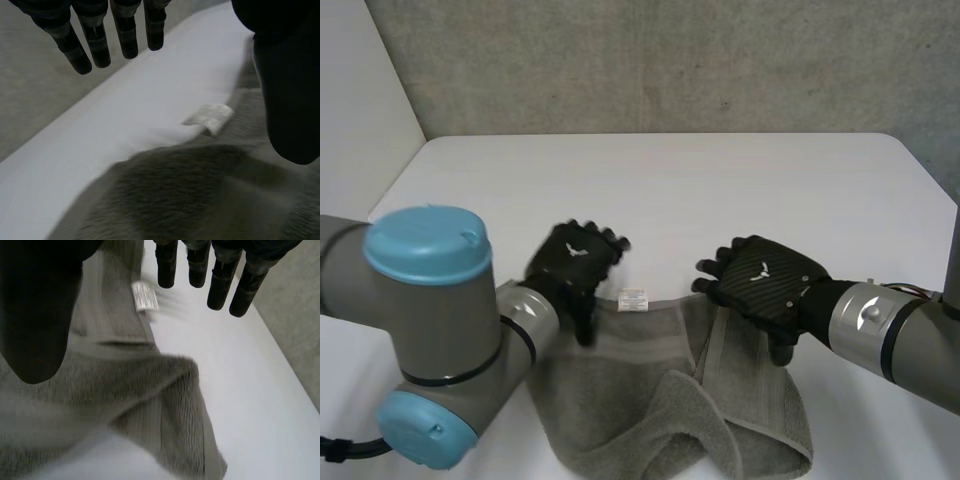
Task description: Fold the towel.
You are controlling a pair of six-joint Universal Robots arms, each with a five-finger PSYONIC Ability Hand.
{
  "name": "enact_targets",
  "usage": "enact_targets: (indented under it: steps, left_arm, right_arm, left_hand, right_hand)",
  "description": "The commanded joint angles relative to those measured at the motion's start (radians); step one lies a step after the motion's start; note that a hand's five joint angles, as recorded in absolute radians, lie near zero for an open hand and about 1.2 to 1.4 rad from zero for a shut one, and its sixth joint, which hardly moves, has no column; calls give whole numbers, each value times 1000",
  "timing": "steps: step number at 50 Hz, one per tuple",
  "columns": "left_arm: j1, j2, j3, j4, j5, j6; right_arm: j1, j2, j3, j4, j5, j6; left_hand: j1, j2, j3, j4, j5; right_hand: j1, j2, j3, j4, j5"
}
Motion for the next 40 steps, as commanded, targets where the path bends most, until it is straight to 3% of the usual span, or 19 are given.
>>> enact_targets:
  steps: [1,15,17,21,23,24,26,34,40]
  left_arm:
    - [-32,-55,4,4,94,21]
    - [-40,-170,102,-18,86,24]
    - [-40,-188,114,-41,88,25]
    - [-42,-200,126,-62,88,33]
    - [-52,-199,137,-67,98,35]
    - [-52,-199,137,-67,98,35]
    - [-77,-197,159,-64,100,33]
    - [-114,-231,247,-76,98,34]
    - [-126,-286,320,-119,100,36]
  right_arm:
    - [-33,18,26,10,-4,-41]
    - [-16,144,81,-19,-6,-207]
    - [-18,169,72,-39,-4,-209]
    - [-25,173,70,-45,-3,-209]
    - [-38,172,62,-46,-3,-192]
    - [-38,172,62,-46,-3,-192]
    - [-77,161,56,-60,-3,-158]
    - [-224,112,76,-147,-3,27]
    - [-330,101,137,-183,-29,54]
  left_hand:
    - [-86,-77,-67,-87,-217]
    - [-48,-38,-29,-48,-179]
    - [-48,-38,-29,-48,-179]
    - [-51,-41,-32,-51,-182]
    - [-60,-50,-40,-60,-190]
    - [-60,-50,-40,-60,-191]
    - [-66,-56,-46,-66,-196]
    - [-51,-41,-32,-51,-182]
    - [-19,-9,1,-19,-150]
  right_hand:
    - [-56,-66,-65,-75,-58]
    - [-56,-66,-65,-75,-58]
    - [229,218,219,209,226]
    - [468,458,459,449,466]
    - [901,890,892,881,899]
    - [903,892,894,883,901]
    - [1165,1155,1156,1145,1163]
    - [1166,1156,1157,1146,1164]
    - [1166,1156,1157,1146,1164]
